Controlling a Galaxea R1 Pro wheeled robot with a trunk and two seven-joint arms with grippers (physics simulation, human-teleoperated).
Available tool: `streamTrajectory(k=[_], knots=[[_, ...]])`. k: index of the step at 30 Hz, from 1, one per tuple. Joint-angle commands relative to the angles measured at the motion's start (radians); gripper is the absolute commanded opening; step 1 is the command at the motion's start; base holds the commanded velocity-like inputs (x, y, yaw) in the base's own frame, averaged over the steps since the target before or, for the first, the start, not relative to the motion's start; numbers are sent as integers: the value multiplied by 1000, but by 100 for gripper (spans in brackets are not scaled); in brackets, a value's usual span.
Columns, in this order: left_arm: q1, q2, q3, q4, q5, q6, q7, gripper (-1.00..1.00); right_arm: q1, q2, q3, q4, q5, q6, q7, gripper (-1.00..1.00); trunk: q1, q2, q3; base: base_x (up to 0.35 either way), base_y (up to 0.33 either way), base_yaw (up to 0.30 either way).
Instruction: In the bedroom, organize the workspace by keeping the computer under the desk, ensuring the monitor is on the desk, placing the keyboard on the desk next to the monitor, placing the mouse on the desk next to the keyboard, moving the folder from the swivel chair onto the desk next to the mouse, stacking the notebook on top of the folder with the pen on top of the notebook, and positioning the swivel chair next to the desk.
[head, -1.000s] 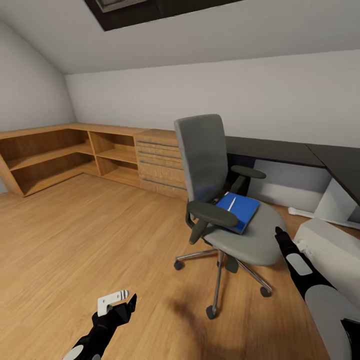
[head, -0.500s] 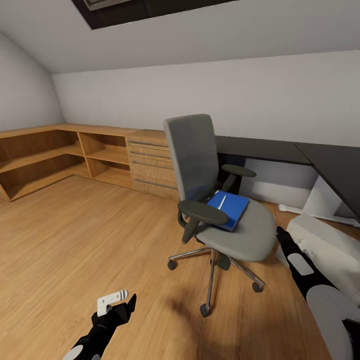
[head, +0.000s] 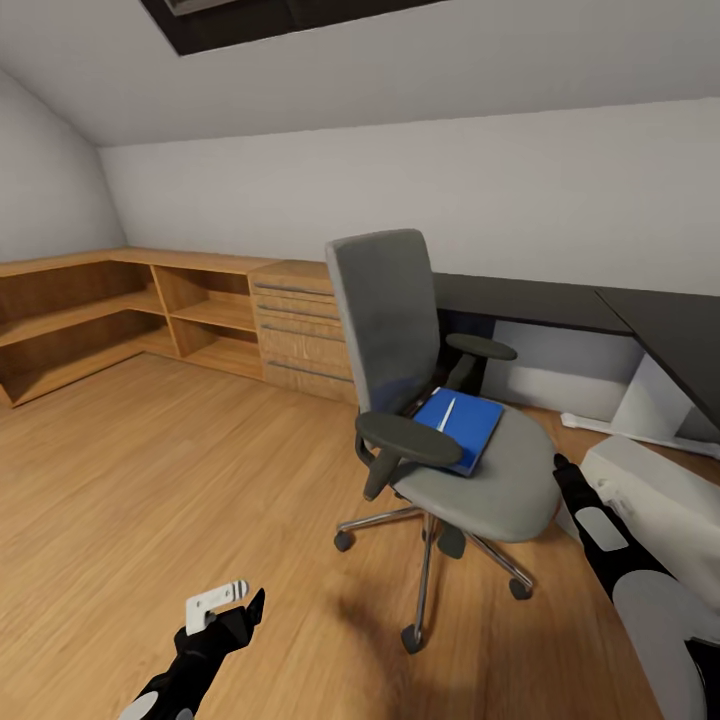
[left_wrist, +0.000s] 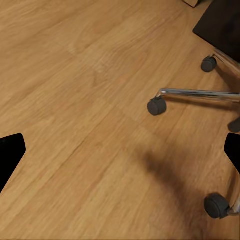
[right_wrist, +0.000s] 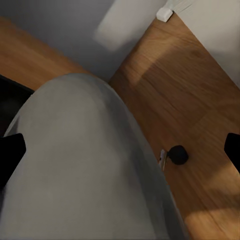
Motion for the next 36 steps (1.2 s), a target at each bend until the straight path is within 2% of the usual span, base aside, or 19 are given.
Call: streamTrajectory(k=[1,13,20,23,24,26,36], knots=[[0,-1,1,-2,11,5,3,100,-1,0,0,1,-11,-2,3,100,0,0,-1,30,0,0],[0,-1,1,-2,11,5,3,100,0,-6,-2,1,-13,26,-3,100,0,0,-1,37,0,0],[0,-1,0,-2,11,5,3,100,0,-17,-3,0,-18,117,-2,100,0,0,-1,246,0,0],[0,-2,-2,-2,10,4,3,100,0,-25,-2,0,-54,149,-1,100,0,0,-1,104,0,0],[0,-2,-1,-2,9,4,3,100,0,-34,-2,0,-95,179,-1,100,0,0,-1,39,0,0],[0,-2,-1,-2,9,4,3,100,0,-37,-2,0,-109,194,0,100,0,0,-1,97,0,0],[0,-2,-1,0,9,4,4,100,1,-42,-2,0,-133,210,2,100,0,0,-1,120,0,0]])
